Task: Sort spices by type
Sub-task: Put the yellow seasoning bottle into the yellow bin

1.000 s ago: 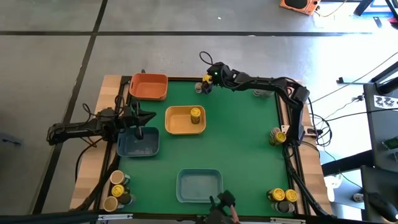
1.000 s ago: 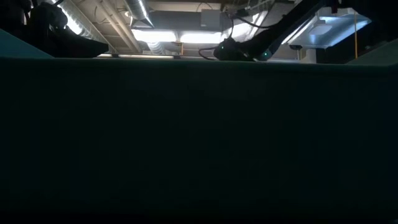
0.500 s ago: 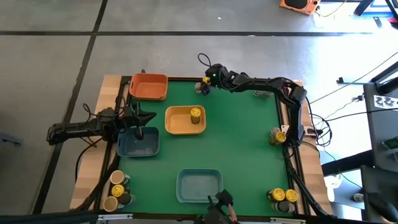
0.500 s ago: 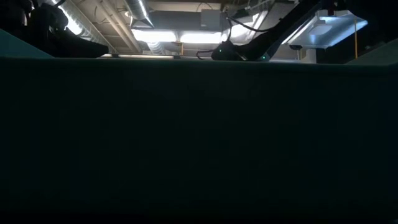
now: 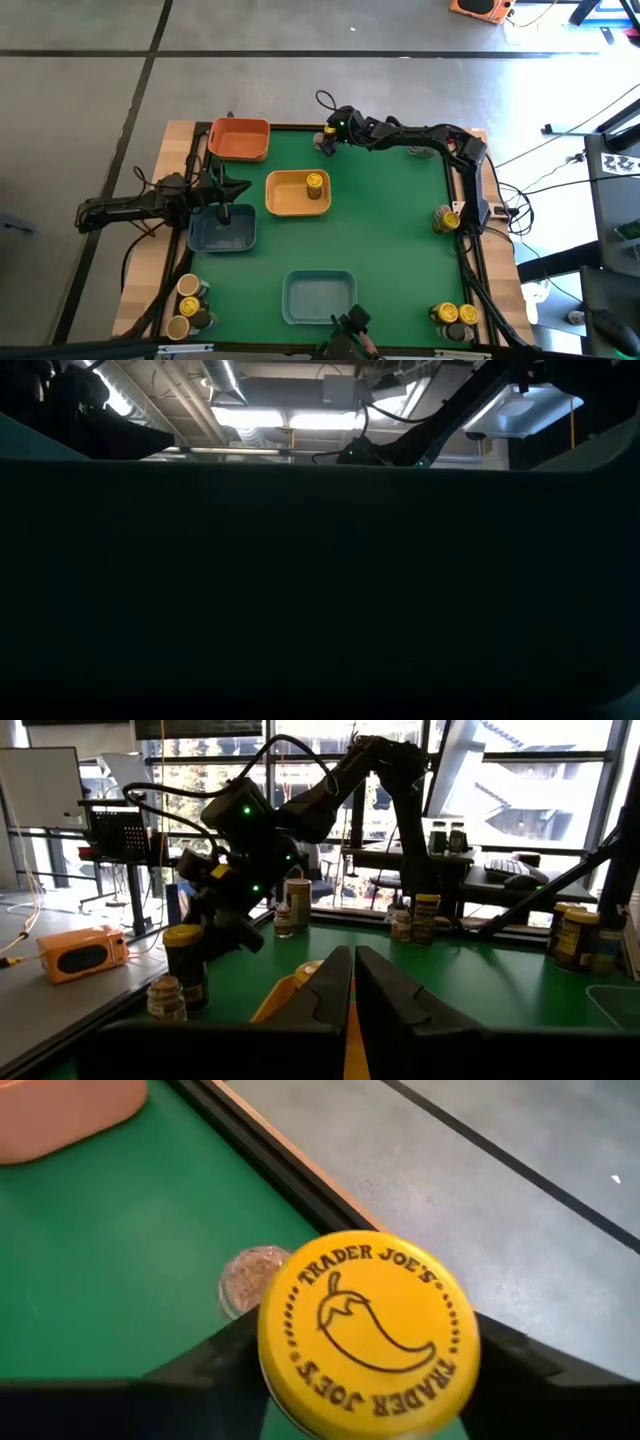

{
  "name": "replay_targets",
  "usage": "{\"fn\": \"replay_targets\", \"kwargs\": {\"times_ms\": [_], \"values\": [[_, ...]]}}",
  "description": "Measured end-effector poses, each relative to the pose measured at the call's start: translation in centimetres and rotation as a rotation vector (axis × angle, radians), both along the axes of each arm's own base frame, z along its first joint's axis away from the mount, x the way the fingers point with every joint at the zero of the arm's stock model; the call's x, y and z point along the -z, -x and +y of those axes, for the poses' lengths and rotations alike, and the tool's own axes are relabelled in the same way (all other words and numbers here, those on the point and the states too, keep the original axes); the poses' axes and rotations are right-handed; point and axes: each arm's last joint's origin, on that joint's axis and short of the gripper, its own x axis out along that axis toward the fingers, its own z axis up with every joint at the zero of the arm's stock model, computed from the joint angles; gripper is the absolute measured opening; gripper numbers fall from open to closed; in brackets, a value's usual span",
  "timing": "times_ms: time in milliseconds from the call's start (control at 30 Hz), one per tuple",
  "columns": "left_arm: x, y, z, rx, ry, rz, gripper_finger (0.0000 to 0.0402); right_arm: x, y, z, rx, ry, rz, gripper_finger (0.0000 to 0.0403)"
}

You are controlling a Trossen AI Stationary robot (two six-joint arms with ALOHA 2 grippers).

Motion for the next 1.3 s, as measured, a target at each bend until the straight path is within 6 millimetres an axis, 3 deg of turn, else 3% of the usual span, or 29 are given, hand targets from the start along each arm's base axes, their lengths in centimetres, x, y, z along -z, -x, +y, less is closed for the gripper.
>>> {"fn": "replay_targets", "kwargs": {"times_ms": [467, 667, 867, 1167, 1300], "values": [[0.3, 0.0, 0.0, 0.000, 0.009, 0.025, 0.0015, -0.4, -0.1, 0.1, -0.070, 0.017, -0.008, 0.0229], [0.3, 0.0, 0.0, -0.002, -0.023, 0.034, 0.0015, -2.8, -0.1, 1.3, -0.112, 0.053, -0.033, 0.0222], [0.4, 0.0, 0.0, -0.001, -0.013, 0.042, 0.0015, -6.5, 0.3, 4.5, -0.189, 0.076, -0.033, 0.0229], [0.6, 0.0, 0.0, -0.001, -0.007, 0.062, 0.0015, -11.6, 1.6, 11.6, -0.372, 0.093, -0.001, 0.0226], [0.5, 0.0, 0.0, -0.001, -0.008, 0.061, 0.0015, -12.8, 2.1, 14.7, -0.447, 0.087, 0.008, 0.0228]]}}
